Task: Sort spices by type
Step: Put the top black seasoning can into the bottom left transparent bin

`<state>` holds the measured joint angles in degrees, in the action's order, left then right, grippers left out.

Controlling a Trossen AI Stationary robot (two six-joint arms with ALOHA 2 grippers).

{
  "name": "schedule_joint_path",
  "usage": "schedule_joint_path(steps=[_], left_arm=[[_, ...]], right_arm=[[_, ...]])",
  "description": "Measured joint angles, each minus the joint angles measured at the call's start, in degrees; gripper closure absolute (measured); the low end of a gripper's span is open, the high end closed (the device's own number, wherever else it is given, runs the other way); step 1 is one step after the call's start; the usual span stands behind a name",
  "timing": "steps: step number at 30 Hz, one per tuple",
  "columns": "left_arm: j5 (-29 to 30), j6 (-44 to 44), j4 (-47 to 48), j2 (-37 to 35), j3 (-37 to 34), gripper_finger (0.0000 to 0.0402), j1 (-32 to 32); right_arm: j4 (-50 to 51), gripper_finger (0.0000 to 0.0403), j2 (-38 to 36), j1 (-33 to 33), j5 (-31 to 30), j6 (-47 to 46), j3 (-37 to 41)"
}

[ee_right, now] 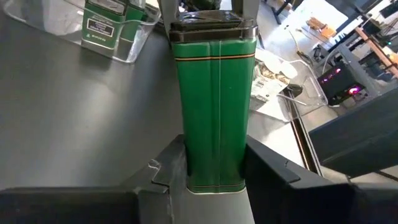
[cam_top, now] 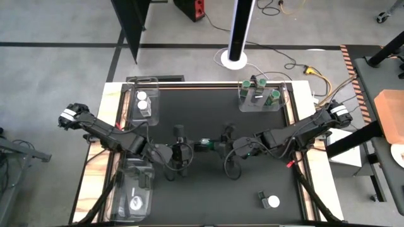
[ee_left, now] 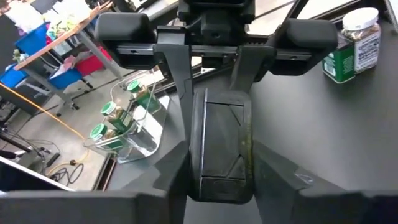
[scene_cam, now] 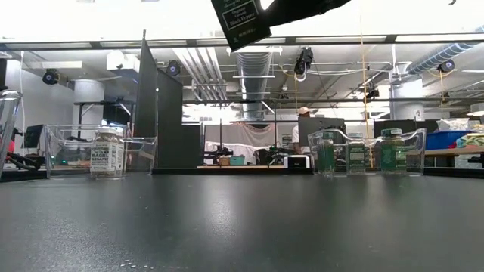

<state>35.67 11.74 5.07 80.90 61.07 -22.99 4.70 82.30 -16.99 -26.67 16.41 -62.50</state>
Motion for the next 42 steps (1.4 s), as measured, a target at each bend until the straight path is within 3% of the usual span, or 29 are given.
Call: schedule_joint_path(steps=[7, 14, 17, 20, 30, 37, 42], left_arm=[[0.4, -5.41, 4.06, -0.17, 0.91, 0.0286, -0.63], [-0.66, -16.72, 33.93, -0.44, 13.39, 0.0286, -6.44], [-2.68, -26.03, 47.95, -0.37, 19.54, 0.0285, -10.19], [-3.63, -35.93, 55.61, -0.4, 25.46, 0.0285, -15.63], [-2.19, -62.92, 64.15, 1.06, 28.58, 0.0284, -36.11], [-8.16, -75.47, 70.63, 5.1, 28.36, 0.0283, -47.35], [-4.02, -85.49, 73.96, 8.39, 27.14, 0.0283, -54.14]], right_arm=[[-0.41, 0.0245, 0.0, -0.11, 0.14, -2.39, 0.0], [1.03, 0.0198, -1.29, -0.97, 6.18, -9.29, 0.0], [1.48, 0.0188, -1.79, -1.11, 7.36, -12.6, 0.0], [1.76, 0.0184, -1.99, -1.18, 7.48, -15.31, 0.0], [-0.94, 0.0188, -1.6, -1.69, 10.68, -20.95, 2.02], [-6.87, 0.0188, -1.59, -2.09, 10.73, -22.0, 4.77], [-7.18, 0.0187, -1.55, -2.27, 10.73, -22.87, 5.18]])
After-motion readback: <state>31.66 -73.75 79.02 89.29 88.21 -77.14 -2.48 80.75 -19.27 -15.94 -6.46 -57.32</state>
